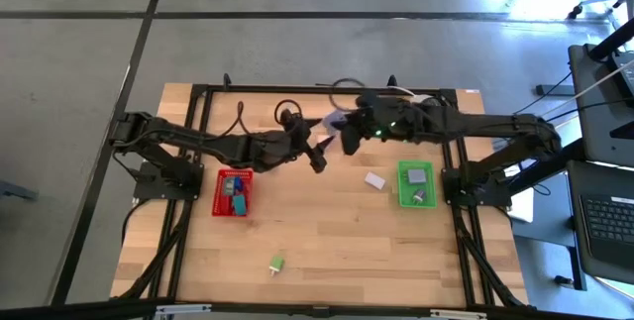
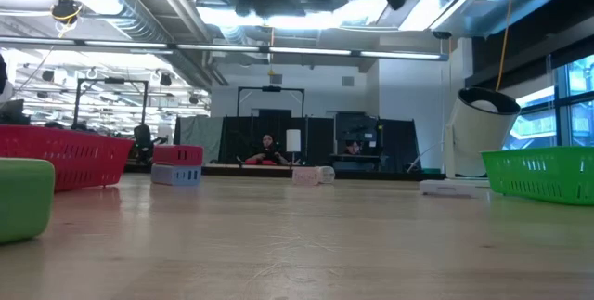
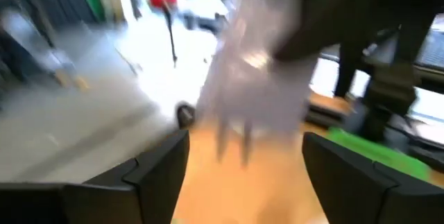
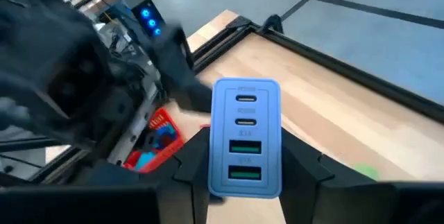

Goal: Pick & Place Office items
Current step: Put the bottom light blue charger adapter into the green basket, then put the red charger adapter into the green basket

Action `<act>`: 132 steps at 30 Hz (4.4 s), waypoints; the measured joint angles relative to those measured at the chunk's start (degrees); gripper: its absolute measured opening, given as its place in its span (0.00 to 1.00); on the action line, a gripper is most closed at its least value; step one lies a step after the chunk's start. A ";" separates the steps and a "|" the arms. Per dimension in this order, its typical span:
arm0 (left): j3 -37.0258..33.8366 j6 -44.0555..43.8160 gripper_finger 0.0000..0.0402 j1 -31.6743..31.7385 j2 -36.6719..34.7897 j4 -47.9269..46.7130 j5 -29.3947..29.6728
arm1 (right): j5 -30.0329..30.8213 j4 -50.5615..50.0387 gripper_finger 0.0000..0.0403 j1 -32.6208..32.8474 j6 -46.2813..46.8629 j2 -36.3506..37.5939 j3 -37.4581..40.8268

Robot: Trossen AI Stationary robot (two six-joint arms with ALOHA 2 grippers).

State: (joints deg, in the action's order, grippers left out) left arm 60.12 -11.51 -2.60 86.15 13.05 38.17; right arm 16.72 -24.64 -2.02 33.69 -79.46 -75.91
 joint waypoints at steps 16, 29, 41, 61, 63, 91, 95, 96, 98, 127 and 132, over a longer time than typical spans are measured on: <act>-0.07 -22.24 0.75 5.41 0.07 -31.28 -22.41 | -18.35 -50.79 0.32 5.55 12.99 5.59 7.89; -0.07 -22.25 0.75 7.62 0.07 -37.76 -22.38 | -23.70 -43.85 0.32 10.14 21.24 5.59 25.36; -0.07 -23.78 0.75 7.79 0.07 -55.35 -23.32 | -17.10 -41.52 0.47 10.10 19.83 5.61 27.82; -0.83 -33.83 0.79 8.27 1.66 -64.50 -21.35 | -17.80 -41.24 0.80 10.11 19.84 5.61 27.79; -0.83 -33.81 0.79 8.49 2.61 -64.54 -22.22 | -17.79 -40.90 0.80 10.09 19.84 5.61 27.79; -0.81 -31.77 0.61 11.90 7.61 -64.14 -26.48 | -18.24 -38.36 0.79 10.09 19.80 5.62 27.77; -0.79 -31.71 0.61 12.50 7.56 -64.14 -27.41 | -18.24 -38.36 0.79 10.09 20.10 5.62 27.77; -0.71 -31.71 0.61 12.51 7.54 -64.21 -27.43 | -18.24 -38.36 0.79 10.09 20.28 5.62 27.77; -0.10 -31.55 0.61 12.49 7.43 -64.46 -28.03 | -18.24 -38.37 0.79 10.09 20.94 5.62 27.77; 11.08 7.88 0.61 5.03 -9.84 -24.62 -7.89 | 9.14 -29.96 0.79 10.01 10.52 5.62 -3.38; 10.97 10.30 0.63 2.91 -8.19 -23.97 -5.23 | 13.78 -15.17 0.79 9.58 4.74 5.57 -4.01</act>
State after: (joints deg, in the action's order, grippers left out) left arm 71.09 -1.21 0.31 77.95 -10.92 32.94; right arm 30.50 -39.81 7.56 38.44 -73.89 -79.92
